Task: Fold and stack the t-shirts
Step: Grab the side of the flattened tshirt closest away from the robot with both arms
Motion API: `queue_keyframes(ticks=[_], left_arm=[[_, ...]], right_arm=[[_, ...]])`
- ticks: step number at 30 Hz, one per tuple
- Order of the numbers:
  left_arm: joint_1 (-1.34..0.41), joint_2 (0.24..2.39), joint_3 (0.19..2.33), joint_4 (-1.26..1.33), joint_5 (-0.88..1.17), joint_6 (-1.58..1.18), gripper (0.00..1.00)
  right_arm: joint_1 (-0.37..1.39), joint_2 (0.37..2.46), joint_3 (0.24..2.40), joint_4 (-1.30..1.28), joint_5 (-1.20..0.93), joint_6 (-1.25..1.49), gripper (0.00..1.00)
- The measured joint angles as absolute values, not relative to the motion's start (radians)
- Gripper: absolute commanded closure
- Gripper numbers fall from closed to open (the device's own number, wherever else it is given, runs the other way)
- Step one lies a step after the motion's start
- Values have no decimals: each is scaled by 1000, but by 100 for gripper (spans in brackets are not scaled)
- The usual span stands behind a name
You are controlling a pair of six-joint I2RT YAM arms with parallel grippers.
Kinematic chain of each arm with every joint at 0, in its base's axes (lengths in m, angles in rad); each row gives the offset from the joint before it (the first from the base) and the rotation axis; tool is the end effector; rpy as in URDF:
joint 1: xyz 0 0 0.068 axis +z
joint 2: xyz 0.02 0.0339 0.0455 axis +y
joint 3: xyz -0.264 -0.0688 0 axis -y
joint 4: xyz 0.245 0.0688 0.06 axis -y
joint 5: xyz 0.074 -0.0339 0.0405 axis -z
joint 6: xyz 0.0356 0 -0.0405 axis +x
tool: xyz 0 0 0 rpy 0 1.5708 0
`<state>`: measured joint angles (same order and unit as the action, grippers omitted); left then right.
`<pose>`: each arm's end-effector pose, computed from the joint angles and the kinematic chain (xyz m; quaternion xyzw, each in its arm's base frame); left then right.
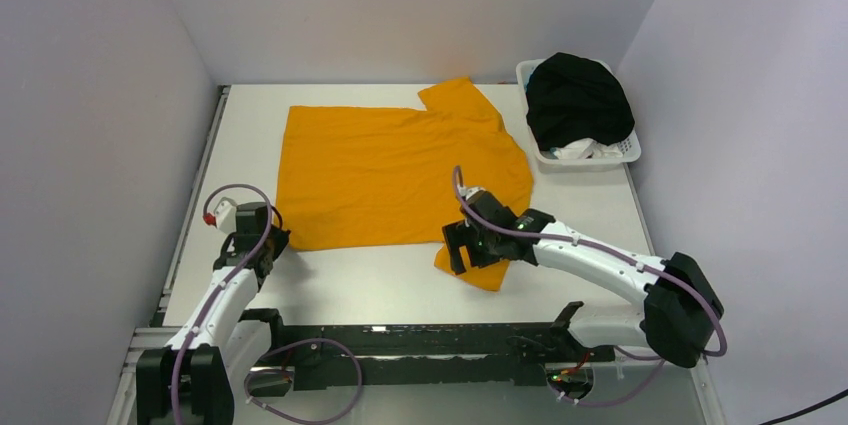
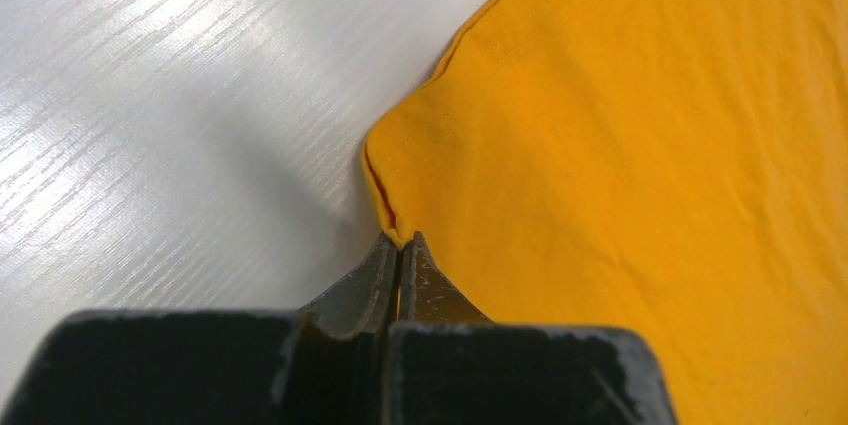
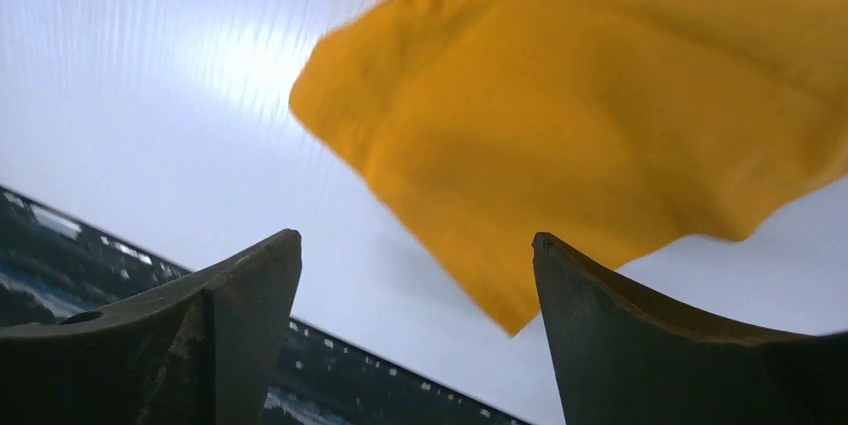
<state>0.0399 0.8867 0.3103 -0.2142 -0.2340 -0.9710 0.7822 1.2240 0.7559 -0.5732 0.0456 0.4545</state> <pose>0.1672 0.0149 0.1577 -0.4836 0.7822 -0.0731 0.3859 0.1652 0.1619 0.2102 -0.1515 0.9530 0.1337 0.2259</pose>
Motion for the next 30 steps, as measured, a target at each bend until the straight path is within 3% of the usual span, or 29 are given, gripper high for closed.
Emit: queue_keyframes(ticks=[11, 22, 26, 30], left_arm=[[40, 888, 308, -213, -221, -958, 100], [40, 877, 286, -218, -227, -959, 100], [40, 870, 284, -255, -234, -959, 100], [41, 862, 284, -282, -235, -959, 100]], right_arm=[[873, 1334, 702, -658, 59, 526, 28], [895, 1382, 687, -666, 121, 571, 90], [927, 1371, 685, -681, 113, 582, 99], [963, 1332, 676, -729, 93, 600, 100]])
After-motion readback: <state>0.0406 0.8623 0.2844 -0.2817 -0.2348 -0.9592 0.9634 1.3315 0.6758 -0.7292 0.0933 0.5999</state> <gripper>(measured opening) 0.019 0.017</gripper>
